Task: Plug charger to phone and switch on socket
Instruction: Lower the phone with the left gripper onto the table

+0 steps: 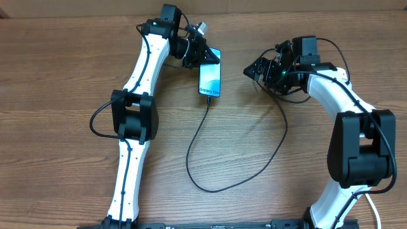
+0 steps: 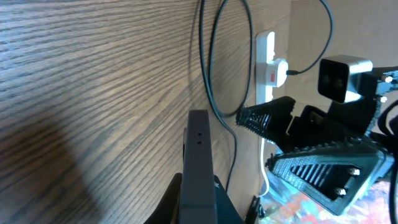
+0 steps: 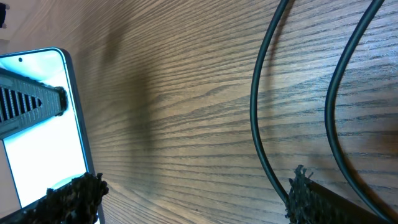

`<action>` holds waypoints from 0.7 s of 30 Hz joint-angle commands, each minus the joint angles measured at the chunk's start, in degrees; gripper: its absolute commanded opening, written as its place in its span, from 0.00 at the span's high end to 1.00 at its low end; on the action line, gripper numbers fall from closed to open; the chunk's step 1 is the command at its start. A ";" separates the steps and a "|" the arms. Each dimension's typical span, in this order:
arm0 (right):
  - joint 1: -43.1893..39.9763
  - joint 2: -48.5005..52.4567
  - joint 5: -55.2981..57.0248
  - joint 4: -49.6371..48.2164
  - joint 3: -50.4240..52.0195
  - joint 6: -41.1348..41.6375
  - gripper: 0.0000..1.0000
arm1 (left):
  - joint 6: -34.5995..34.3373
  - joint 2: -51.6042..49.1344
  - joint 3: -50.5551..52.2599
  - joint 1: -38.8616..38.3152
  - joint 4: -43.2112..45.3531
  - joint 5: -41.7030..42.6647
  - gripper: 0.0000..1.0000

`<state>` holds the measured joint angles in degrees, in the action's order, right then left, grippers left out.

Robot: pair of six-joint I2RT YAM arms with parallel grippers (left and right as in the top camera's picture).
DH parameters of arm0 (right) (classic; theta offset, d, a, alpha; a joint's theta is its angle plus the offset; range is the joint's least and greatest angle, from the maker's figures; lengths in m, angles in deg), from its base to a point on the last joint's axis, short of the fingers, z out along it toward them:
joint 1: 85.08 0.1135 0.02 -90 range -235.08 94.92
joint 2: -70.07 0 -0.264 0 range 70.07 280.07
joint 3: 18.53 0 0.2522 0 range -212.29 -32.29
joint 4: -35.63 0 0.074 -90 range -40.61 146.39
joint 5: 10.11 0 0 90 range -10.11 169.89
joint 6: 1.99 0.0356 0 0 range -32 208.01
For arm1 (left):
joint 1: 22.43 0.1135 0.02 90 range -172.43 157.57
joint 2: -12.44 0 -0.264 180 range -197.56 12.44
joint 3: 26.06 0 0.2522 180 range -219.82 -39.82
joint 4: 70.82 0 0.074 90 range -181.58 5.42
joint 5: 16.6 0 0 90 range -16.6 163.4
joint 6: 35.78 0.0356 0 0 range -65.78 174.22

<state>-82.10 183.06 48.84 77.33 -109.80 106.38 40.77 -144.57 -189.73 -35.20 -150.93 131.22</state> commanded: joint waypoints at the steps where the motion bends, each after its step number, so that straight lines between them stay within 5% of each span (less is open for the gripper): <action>1: -0.17 -0.70 0.61 -0.13 -0.57 -0.50 0.03 | -1.46 -0.20 -0.24 -0.37 0.15 -0.39 0.96; 21: -0.17 -0.70 1.68 0.07 -0.57 -0.48 0.03 | -2.67 -0.20 6.10 -0.76 3.45 -2.71 0.96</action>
<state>-82.10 183.06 49.91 77.51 -109.80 106.35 39.32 -144.57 -185.95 -35.23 -148.20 127.37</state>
